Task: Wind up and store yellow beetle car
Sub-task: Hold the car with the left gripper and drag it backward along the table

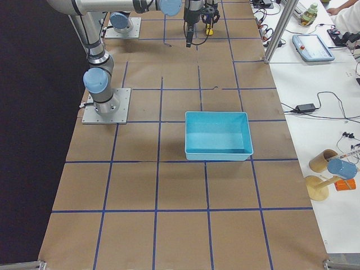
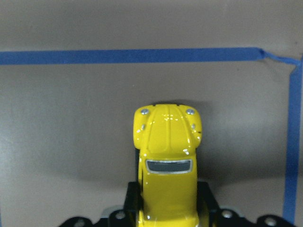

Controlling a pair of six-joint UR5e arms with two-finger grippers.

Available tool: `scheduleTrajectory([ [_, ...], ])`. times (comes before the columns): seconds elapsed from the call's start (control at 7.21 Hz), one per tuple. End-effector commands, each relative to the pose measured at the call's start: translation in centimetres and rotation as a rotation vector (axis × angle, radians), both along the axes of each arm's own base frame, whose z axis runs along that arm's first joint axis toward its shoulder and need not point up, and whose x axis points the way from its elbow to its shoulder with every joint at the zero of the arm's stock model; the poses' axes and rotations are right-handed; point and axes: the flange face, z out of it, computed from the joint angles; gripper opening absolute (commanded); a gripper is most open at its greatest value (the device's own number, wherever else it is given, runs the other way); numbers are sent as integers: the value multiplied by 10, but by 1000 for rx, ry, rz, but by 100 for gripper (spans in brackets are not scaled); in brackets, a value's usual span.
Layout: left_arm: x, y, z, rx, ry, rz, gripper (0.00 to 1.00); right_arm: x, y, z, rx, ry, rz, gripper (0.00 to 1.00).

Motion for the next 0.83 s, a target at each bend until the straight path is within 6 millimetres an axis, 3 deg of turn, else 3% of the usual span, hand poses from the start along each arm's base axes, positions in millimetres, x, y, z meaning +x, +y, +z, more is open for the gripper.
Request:
scheduleTrajectory([
  [0.0,9,-1,0,-1,2,6,1,0,1,0,1,0,-1,100],
  [0.69,49,4,-4,7,4,-23,1,1,0,-3,6,-1,0,100],
])
